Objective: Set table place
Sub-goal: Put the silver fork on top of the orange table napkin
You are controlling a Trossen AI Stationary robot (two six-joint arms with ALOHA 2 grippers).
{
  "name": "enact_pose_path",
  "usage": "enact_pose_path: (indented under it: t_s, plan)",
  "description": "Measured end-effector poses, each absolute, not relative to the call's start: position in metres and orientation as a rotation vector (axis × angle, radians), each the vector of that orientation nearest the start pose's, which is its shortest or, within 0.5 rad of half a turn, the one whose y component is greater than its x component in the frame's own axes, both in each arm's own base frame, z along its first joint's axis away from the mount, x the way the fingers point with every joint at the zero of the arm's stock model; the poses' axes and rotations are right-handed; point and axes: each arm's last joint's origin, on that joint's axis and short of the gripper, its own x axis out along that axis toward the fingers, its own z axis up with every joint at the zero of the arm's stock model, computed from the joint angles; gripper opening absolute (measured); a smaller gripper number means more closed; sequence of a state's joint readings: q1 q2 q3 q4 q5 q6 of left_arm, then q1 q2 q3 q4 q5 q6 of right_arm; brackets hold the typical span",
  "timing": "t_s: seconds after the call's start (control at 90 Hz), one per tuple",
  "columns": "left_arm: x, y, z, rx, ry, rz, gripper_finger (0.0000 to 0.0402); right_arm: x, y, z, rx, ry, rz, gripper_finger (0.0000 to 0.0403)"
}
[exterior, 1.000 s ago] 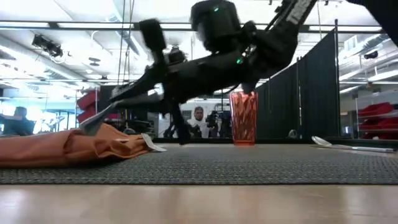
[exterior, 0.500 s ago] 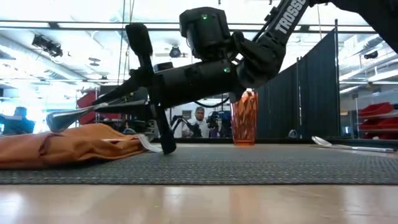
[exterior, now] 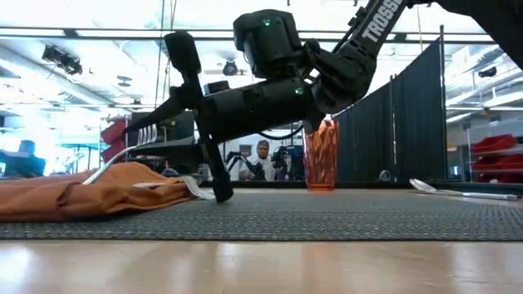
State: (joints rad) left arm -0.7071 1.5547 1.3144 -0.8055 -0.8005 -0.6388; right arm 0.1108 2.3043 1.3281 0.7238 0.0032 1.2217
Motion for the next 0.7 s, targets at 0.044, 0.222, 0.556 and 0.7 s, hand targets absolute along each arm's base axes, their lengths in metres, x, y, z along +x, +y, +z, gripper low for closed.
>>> enact_pose_path:
  t_s: [0.044,0.222,0.556,0.7]
  plan:
    - [0.251,-0.187,0.291,0.108,0.682,0.313,0.0094,0.474,0.052,0.106,1.183,0.285,-0.058,0.0087]
    - [0.251,-0.187,0.291,0.108,0.682,0.313,0.0094,0.474,0.052,0.106,1.142,0.294,-0.049,0.0087]
    - [0.251,-0.187,0.291,0.106,0.680,0.313,0.0094,0.466,0.046,0.119,1.006,0.401,-0.150,0.0068]
    - [0.251,-0.187,0.292,0.101,0.676,0.311,0.0094,0.465,0.045,0.123,0.978,0.418,-0.141,0.0068]
